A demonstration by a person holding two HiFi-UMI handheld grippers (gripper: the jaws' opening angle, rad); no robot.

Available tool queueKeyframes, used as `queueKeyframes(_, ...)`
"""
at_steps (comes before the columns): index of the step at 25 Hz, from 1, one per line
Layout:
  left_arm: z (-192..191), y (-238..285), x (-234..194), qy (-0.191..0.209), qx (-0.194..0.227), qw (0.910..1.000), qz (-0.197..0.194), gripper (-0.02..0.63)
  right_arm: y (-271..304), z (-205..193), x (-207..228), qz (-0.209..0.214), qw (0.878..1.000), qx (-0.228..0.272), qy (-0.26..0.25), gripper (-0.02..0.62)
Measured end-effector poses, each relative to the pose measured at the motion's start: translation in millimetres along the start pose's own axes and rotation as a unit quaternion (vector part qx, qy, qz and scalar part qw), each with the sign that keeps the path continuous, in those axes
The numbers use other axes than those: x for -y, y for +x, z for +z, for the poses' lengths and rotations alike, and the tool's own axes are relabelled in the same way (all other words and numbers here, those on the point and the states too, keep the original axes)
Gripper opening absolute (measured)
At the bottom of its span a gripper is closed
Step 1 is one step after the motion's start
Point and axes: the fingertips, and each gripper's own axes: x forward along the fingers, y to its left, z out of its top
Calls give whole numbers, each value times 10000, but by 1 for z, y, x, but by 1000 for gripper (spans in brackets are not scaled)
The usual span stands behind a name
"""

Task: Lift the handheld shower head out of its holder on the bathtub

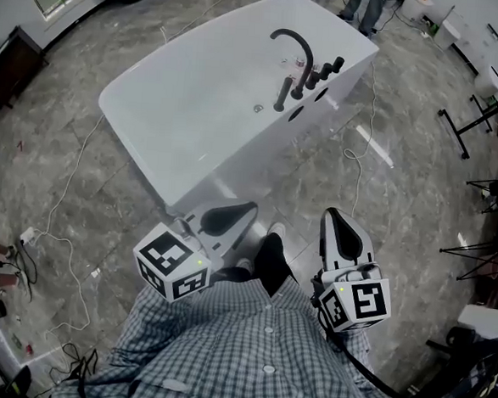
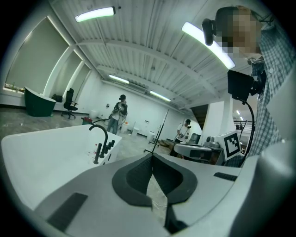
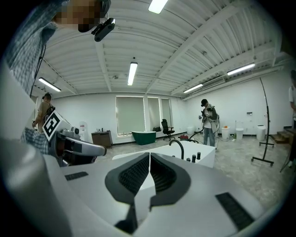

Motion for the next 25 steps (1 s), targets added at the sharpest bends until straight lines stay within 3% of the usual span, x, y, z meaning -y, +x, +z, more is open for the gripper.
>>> queueKeyframes(7, 7, 18, -31, -20, -47, 9999, 125, -2, 41, 3, 13, 196, 9997, -38, -173, 18)
queueKeyframes(12, 14, 37, -68, -167, -75, 9991, 379, -2, 83, 8, 44, 197, 9993, -59, 325, 18)
queueKeyframes(18, 34, 76, -113, -316, -5, 9975, 631, -2, 140, 16, 83, 201, 9987, -336, -317, 18)
queueKeyframes(25, 66, 130, -172, -455, 101, 9941, 976, -2, 227, 34, 125, 658, 9950, -459, -592, 18)
